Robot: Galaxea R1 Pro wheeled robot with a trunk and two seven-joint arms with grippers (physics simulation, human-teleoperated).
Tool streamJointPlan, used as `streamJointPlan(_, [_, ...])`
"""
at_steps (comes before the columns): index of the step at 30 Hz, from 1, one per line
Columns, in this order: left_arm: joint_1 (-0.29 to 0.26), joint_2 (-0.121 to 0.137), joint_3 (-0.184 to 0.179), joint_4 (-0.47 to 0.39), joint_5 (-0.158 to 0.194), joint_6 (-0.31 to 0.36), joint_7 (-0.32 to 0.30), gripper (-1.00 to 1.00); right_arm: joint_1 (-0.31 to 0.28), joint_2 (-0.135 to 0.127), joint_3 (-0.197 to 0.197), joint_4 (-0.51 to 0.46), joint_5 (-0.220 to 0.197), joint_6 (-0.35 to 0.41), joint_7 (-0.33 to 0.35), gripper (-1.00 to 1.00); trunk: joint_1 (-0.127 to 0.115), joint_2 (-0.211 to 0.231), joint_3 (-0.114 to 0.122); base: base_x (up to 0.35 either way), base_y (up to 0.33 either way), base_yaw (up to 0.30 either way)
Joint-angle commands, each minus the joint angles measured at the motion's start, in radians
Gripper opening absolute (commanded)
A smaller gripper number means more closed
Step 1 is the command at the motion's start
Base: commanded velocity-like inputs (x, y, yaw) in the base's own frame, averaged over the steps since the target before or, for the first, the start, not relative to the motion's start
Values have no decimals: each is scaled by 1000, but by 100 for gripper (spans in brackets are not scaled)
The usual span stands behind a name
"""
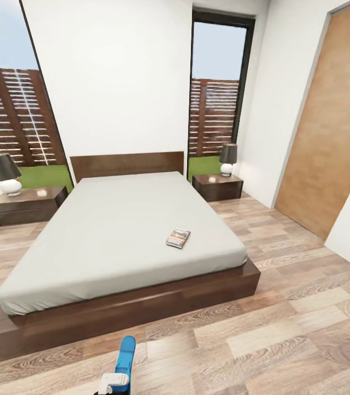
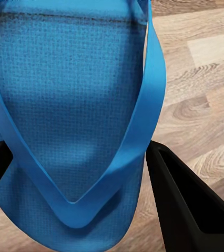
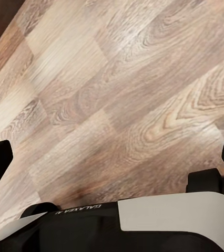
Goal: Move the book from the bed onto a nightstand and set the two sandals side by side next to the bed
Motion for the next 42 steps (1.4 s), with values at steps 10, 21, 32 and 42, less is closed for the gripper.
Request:
streamJointPlan(10, [-1,0,5,1,4,0,-7,-100,-1,0,-5,0,-9,8,5,100,0,0,-1,113,0,-20])
streamJointPlan(21, [-1,0,5,1,5,0,-7,-100,-1,0,-4,0,-8,8,5,100,0,0,-1,3,0,-247])
streamJointPlan(32, [-1,0,5,1,4,0,-7,-100,-1,0,-3,0,-8,8,5,100,0,0,-1,0,0,-245])
streamJointPlan(42, [-1,0,5,1,5,0,-7,-100,-1,0,-1,0,-7,8,5,100,0,0,-1,0,0,-173])
